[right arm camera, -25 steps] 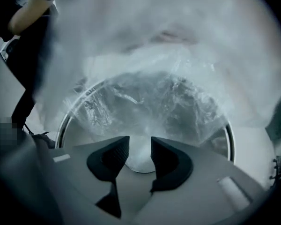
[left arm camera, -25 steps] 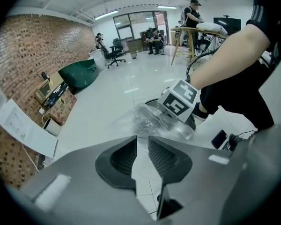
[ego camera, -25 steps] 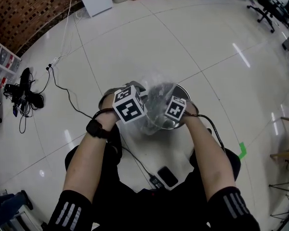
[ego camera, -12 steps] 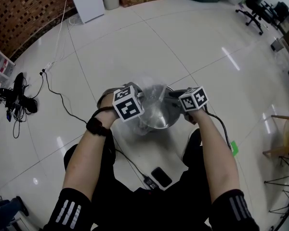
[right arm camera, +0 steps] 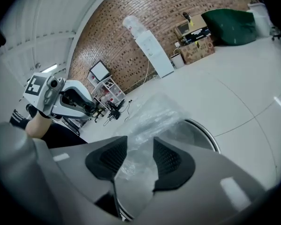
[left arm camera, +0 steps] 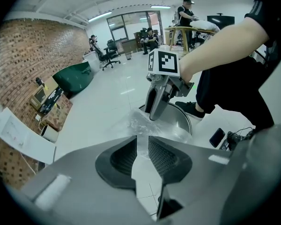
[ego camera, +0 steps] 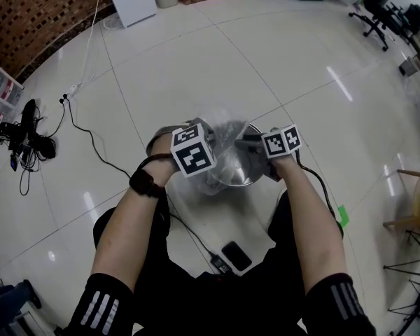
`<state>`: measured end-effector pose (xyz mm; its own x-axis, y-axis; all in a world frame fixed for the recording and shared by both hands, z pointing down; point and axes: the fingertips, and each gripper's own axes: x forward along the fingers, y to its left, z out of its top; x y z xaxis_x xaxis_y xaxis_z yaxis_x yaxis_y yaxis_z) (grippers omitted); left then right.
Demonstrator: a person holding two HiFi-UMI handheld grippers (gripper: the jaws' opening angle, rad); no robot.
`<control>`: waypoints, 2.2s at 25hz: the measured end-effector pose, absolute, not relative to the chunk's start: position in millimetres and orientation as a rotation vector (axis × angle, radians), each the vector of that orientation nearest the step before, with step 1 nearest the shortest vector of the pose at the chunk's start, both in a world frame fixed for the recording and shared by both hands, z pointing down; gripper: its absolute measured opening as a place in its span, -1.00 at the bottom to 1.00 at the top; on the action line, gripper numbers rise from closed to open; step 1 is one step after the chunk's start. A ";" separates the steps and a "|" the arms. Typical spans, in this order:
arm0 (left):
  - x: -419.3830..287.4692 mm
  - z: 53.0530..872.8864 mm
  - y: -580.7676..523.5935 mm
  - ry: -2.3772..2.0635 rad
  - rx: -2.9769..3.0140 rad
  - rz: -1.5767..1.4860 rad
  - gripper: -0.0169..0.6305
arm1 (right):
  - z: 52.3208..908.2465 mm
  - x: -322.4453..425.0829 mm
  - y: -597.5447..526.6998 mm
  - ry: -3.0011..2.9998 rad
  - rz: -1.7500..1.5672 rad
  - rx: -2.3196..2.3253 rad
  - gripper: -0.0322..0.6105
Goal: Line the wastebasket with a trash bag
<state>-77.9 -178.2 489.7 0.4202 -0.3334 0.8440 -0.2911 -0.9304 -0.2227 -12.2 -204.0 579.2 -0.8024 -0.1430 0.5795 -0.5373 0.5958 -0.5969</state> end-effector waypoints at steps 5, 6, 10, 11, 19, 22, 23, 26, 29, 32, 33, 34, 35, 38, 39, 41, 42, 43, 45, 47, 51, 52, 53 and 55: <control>-82.5 494.5 -179.9 0.562 -2.606 -1.587 -0.73 | 571.0 -9.2 -202.8 -2.292 0.869 0.530 -0.87; -82.5 494.7 -180.2 0.564 -2.605 -1.587 -0.73 | 565.2 -6.2 -202.7 -2.283 0.805 0.526 -0.87; -79.1 492.2 -184.3 0.582 -2.609 -1.565 -0.71 | 534.1 3.6 -192.0 -2.269 0.707 0.487 -0.88; -78.2 490.7 -186.0 0.588 -2.610 -1.557 -0.69 | 528.1 7.0 -188.2 -2.257 0.686 0.477 -0.88; -72.0 477.0 -202.4 0.649 -2.541 -1.499 -0.34 | 499.4 54.4 -167.7 -2.164 0.567 0.475 -0.88; -68.7 469.3 -213.7 0.669 -2.463 -1.482 -0.22 | 495.5 67.3 -162.7 -2.170 0.602 0.478 -0.88; -66.6 467.5 -217.2 0.669 -2.442 -1.479 -0.21 | 495.2 69.8 -160.9 -2.171 0.608 0.472 -0.88; -57.9 467.1 -225.7 0.655 -2.428 -1.472 -0.18 | 497.9 72.3 -156.4 -2.153 0.596 0.440 -0.87; -53.1 476.2 -235.6 0.634 -2.412 -1.486 -0.12 | 507.7 71.6 -150.5 -2.101 0.581 0.394 -0.88; -43.1 490.3 -243.4 0.601 -2.397 -1.496 -0.12 | 518.3 76.3 -150.4 -2.036 0.554 0.368 -0.88; -37.9 496.6 -245.1 0.590 -2.383 -1.501 -0.12 | 520.3 78.4 -151.2 -2.024 0.549 0.365 -0.87; -32.3 503.8 -246.0 0.576 -2.369 -1.511 -0.12 | 521.6 80.4 -152.0 -2.019 0.548 0.365 -0.88; -26.6 512.0 -245.9 0.557 -2.361 -1.524 -0.12 | 522.5 82.2 -152.8 -2.017 0.551 0.367 -0.88; -14.7 540.7 -239.2 0.475 -2.387 -1.595 -0.13 | 524.9 88.4 -153.6 -2.002 0.563 0.363 -0.88; -12.1 550.2 -234.9 0.438 -2.396 -1.624 -0.17 | 526.0 91.6 -153.8 -1.993 0.564 0.361 -0.88; -6.5 566.0 -226.1 0.372 -2.417 -1.662 -0.38 | 527.6 99.5 -157.6 -1.975 0.566 0.375 -0.88; -3.8 572.8 -222.0 0.347 -2.431 -1.676 -0.45 | 527.9 103.4 -160.8 -1.969 0.569 0.390 -0.88; -1.7 579.1 -218.0 0.327 -2.445 -1.690 -0.52 | 527.8 106.2 -163.8 -1.966 0.570 0.406 -0.88; 3.4 589.3 -211.4 0.295 -2.470 -1.713 -0.59 | 527.0 109.2 -168.6 -1.963 0.565 0.431 -0.88; 13.5 595.7 -204.6 0.254 -2.484 -1.717 -0.59 | 526.4 111.3 -171.2 -1.956 0.562 0.450 -0.88; 34.6 612.7 -190.0 0.159 -2.469 -1.742 -0.58 | 529.0 119.8 -174.5 -1.946 0.571 0.487 -0.88; 38.3 618.0 -188.6 0.145 -2.467 -1.755 -0.58 | 531.6 123.4 -177.1 -1.940 0.566 0.500 -0.88; 42.0 623.3 -188.2 0.132 -2.466 -1.767 -0.58 | 534.7 127.9 -179.7 -1.932 0.564 0.514 -0.87; 50.3 634.7 -188.9 0.110 -2.462 -1.791 -0.57 | 542.6 137.4 -182.2 -1.917 0.572 0.535 -0.88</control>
<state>50.3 -188.9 634.7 0.3080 -0.1140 0.9445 -0.0027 -0.9929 -0.1190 137.4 -182.2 542.6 -0.3810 -0.1110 0.9179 -0.5961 0.7884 -0.1521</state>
